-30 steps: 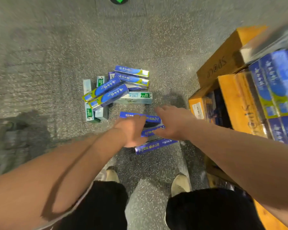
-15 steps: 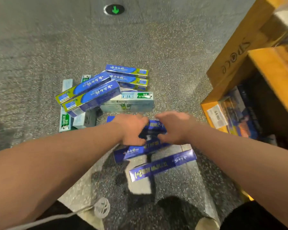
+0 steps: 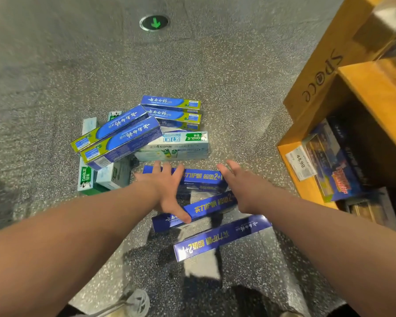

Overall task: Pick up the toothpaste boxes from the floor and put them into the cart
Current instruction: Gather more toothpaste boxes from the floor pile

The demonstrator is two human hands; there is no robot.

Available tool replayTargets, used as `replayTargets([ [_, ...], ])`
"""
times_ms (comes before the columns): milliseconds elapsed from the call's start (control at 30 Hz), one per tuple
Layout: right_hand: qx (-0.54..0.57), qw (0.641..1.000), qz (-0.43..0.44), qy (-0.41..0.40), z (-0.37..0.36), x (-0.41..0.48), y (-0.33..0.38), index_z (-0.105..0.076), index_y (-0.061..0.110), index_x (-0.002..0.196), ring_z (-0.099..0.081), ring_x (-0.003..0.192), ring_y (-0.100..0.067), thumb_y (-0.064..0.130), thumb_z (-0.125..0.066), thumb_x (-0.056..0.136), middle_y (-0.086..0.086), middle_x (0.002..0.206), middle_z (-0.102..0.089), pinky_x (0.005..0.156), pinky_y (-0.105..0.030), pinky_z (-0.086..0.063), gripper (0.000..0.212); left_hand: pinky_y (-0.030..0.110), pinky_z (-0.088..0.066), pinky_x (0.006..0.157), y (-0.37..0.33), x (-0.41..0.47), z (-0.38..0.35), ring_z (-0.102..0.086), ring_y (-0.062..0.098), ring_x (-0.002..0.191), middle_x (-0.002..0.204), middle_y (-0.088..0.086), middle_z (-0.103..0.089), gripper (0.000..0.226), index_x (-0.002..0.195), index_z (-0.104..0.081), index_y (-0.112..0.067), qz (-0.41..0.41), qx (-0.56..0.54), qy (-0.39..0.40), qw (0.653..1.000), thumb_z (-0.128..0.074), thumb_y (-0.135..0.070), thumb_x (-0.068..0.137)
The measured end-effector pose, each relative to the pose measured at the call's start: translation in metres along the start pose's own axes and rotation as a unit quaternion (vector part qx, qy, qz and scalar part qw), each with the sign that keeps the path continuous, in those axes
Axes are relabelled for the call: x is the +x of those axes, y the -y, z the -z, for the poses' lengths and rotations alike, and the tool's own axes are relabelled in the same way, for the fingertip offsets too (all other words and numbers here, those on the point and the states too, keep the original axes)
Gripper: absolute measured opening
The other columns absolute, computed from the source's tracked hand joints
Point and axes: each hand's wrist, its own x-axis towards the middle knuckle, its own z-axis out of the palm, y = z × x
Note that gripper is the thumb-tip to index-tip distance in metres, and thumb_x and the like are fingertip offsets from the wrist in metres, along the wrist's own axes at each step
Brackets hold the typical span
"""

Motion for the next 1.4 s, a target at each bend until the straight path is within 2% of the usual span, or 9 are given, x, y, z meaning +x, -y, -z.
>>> replayTargets([
  [100, 0.02, 1.0, -0.01, -0.004, -0.004, 0.007, -0.001, 0.013, 0.029, 0.162, -0.059, 0.119, -0.039, -0.006, -0.067, 0.084, -0.006, 0.17, 0.016, 0.08, -0.041, -0.049, 0.117, 0.077, -0.038, 0.099, -0.009, -0.002, -0.003, -0.001, 0.042, 0.153, 0.165, 0.006, -0.003, 0.158, 0.156, 0.012, -0.031, 0.004, 0.007, 0.003, 1.0, -0.073, -0.094, 0.038],
  [300, 0.011, 1.0, 0.015, 0.0, -0.012, 0.023, 0.003, 0.013, 0.03, 0.162, -0.056, 0.126, -0.041, -0.01, -0.063, 0.087, -0.008, 0.171, 0.002, 0.087, -0.043, -0.052, 0.114, 0.057, -0.051, 0.089, -0.005, -0.001, -0.008, -0.035, 0.039, 0.135, 0.154, 0.01, -0.027, 0.132, 0.155, 0.004, -0.03, -0.026, 0.032, -0.039, 0.998, -0.07, -0.082, 0.058],
  [467, 0.012, 1.0, -0.017, -0.004, -0.008, 0.027, 0.001, -0.016, 0.022, 0.159, -0.06, 0.115, -0.039, 0.008, -0.073, 0.085, -0.01, 0.159, -0.021, 0.08, -0.042, -0.051, 0.094, 0.042, -0.05, 0.074, -0.013, -0.008, -0.009, -0.056, 0.032, 0.109, 0.129, 0.007, -0.053, 0.091, 0.14, -0.029, -0.018, -0.096, 0.079, -0.089, 0.988, -0.068, -0.069, 0.076],
  [567, -0.008, 1.0, -0.016, -0.011, -0.007, 0.023, -0.002, -0.037, 0.021, 0.141, -0.057, 0.116, -0.038, 0.02, -0.08, 0.082, -0.01, 0.143, -0.035, 0.081, -0.044, -0.051, 0.073, 0.044, -0.053, 0.078, -0.019, -0.01, -0.013, -0.059, 0.031, 0.104, 0.123, 0.006, -0.055, 0.087, 0.136, -0.033, -0.016, -0.115, 0.088, -0.087, 0.986, -0.07, -0.068, 0.077],
  [700, -0.004, 1.0, -0.016, -0.004, -0.007, 0.02, -0.01, -0.045, 0.02, 0.129, -0.057, 0.112, -0.032, 0.026, -0.083, 0.079, -0.006, 0.122, -0.044, 0.087, -0.046, -0.054, 0.063, 0.044, -0.051, 0.082, -0.025, -0.011, -0.01, -0.06, 0.028, 0.1, 0.115, 0.004, -0.057, 0.078, 0.13, -0.037, -0.018, -0.13, 0.089, -0.102, 0.982, -0.068, -0.068, 0.078],
  [1033, 0.017, 0.998, -0.056, 0.022, -0.013, 0.001, -0.038, -0.046, 0.023, 0.125, -0.06, 0.099, -0.027, 0.008, -0.079, 0.077, -0.004, 0.128, -0.041, 0.08, -0.04, -0.055, 0.061, 0.047, -0.052, 0.082, -0.066, -0.014, -0.01, -0.058, 0.029, 0.095, 0.108, 0.004, -0.053, 0.063, 0.115, -0.036, -0.021, -0.152, 0.027, -0.076, 0.985, -0.066, -0.065, 0.081],
  [1133, 0.025, 0.997, -0.058, 0.032, -0.013, 0.0, -0.04, -0.044, 0.023, 0.122, -0.057, 0.093, -0.024, 0.007, -0.077, 0.079, -0.001, 0.113, -0.038, 0.077, -0.038, -0.053, 0.056, 0.048, -0.051, 0.078, -0.072, -0.017, -0.013, -0.054, 0.03, 0.103, 0.12, 0.004, -0.05, 0.072, 0.127, -0.032, -0.022, -0.141, 0.011, -0.071, 0.987, -0.059, -0.071, 0.081],
  [1267, 0.046, 0.995, -0.052, 0.067, -0.01, -0.001, -0.041, -0.043, 0.022, 0.125, -0.058, 0.09, -0.022, 0.012, -0.069, 0.083, -0.005, 0.122, -0.04, 0.078, -0.038, -0.056, 0.05, 0.05, -0.053, 0.083, -0.081, -0.026, -0.018, -0.049, 0.032, 0.11, 0.134, 0.005, -0.04, 0.136, 0.156, 0.002, -0.028, -0.117, -0.014, -0.021, 0.993, -0.059, -0.097, 0.056],
  [1400, 0.036, 0.989, -0.063, 0.131, -0.011, -0.006, -0.042, -0.023, 0.024, 0.151, -0.054, 0.12, -0.038, 0.021, -0.073, 0.072, -0.012, 0.153, -0.022, 0.094, -0.051, -0.053, 0.094, 0.055, -0.054, 0.084, -0.093, -0.035, -0.03, -0.042, 0.03, 0.104, 0.141, 0.007, -0.028, 0.166, 0.151, 0.037, -0.021, -0.096, 0.058, -0.014, 0.994, -0.074, -0.09, 0.049],
])
